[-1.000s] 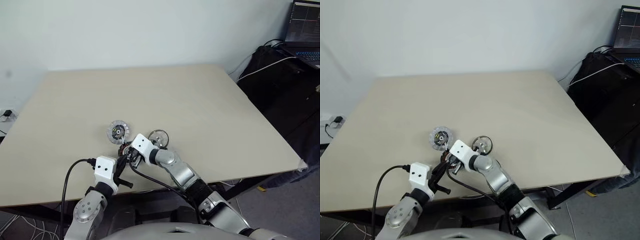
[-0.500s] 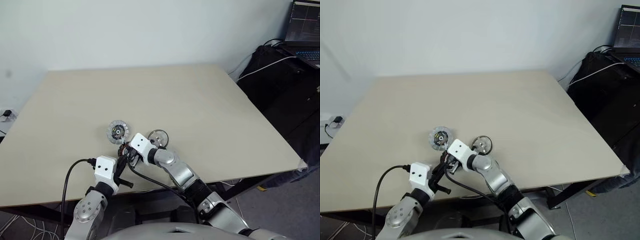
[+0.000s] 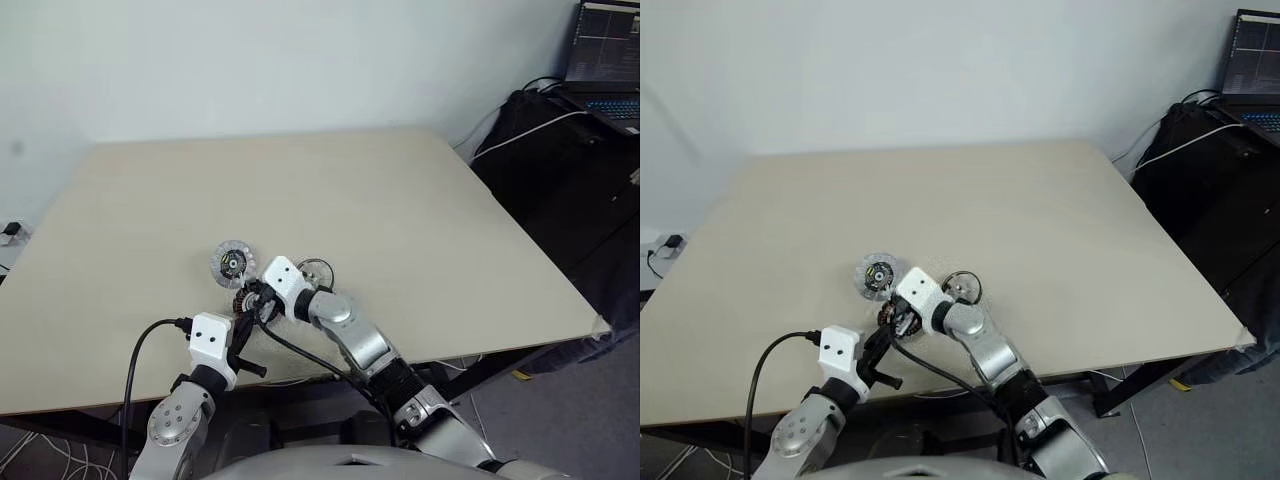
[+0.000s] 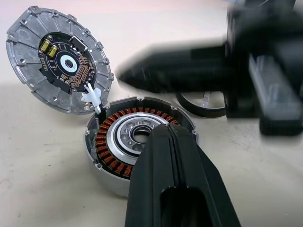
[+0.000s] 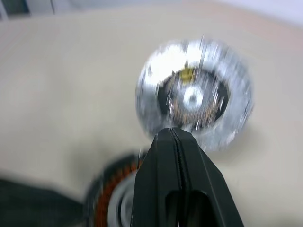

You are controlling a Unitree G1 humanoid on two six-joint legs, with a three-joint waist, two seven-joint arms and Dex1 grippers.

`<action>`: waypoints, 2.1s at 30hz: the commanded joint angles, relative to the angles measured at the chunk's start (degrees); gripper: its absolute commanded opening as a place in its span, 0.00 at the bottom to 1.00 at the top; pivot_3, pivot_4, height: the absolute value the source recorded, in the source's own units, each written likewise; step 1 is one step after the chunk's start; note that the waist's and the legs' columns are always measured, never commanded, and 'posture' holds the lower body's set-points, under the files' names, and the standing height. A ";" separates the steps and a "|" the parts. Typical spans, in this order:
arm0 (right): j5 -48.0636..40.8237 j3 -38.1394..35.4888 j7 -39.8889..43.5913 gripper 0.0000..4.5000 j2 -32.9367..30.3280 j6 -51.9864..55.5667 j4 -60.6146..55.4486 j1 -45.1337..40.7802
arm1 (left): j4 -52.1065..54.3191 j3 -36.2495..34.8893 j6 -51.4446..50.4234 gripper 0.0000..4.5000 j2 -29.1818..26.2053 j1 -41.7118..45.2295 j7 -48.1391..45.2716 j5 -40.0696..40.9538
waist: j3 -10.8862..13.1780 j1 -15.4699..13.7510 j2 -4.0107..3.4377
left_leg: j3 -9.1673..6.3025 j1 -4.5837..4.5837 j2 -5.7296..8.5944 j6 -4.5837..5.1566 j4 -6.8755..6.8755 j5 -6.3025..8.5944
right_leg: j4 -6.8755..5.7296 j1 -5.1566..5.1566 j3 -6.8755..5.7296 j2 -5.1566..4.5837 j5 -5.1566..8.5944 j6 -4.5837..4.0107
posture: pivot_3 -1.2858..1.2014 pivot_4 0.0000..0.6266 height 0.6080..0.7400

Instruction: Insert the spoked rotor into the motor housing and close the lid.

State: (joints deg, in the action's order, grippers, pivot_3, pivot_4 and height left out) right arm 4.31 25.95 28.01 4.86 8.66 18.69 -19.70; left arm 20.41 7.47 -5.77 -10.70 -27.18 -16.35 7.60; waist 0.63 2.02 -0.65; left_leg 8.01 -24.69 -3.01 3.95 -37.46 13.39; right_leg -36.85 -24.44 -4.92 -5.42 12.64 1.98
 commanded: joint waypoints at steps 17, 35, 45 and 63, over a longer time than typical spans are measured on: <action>5.27 3.31 0.19 0.00 -2.83 5.27 4.51 -1.10 | 1.67 0.26 0.75 0.00 0.30 0.54 0.07 -0.13 | -0.15 0.00 -0.04 | 0.07 0.02 0.01 0.00 -0.05 -0.01 | -0.02 0.02 0.03 -0.02 -0.01 -0.01 | 0.52 0.00 1.00; -4.10 -14.07 -6.66 0.00 -6.23 11.03 -22.21 7.02 | 1.34 -0.18 2.41 0.00 1.30 0.88 1.25 -0.83 | 0.05 -0.70 0.06 | 0.06 -0.04 0.00 0.00 -0.03 0.00 | 0.02 -0.03 0.04 -0.13 0.01 -0.03 | 0.52 0.00 1.00; -9.96 -21.31 -9.36 0.64 -8.53 20.00 -29.45 16.29 | 0.15 -0.27 2.77 0.00 1.48 2.76 1.81 -1.30 | 0.23 -0.42 -0.02 | 0.02 0.00 -0.04 0.00 0.05 0.00 | 0.01 -0.07 0.04 -0.06 0.07 -0.10 | 0.52 0.00 1.00; -24.77 -30.41 -13.21 0.70 -1.02 32.66 -19.82 12.20 | -0.14 0.39 2.45 0.00 1.39 4.86 1.01 -1.45 | 0.37 -0.40 -0.04 | -0.01 -0.02 -0.02 0.00 0.04 0.00 | 0.05 -0.06 0.01 -0.07 0.05 -0.10 | 0.52 0.00 1.00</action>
State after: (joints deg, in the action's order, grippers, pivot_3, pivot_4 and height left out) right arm -18.82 -4.00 14.67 2.72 41.83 -0.74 -5.82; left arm 19.38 7.42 -4.46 -9.22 -22.98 -15.08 6.61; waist 1.00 1.62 -0.68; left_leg 8.00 -24.71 -3.04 3.95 -37.42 13.39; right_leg -36.80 -24.49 -4.93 -5.49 12.69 1.87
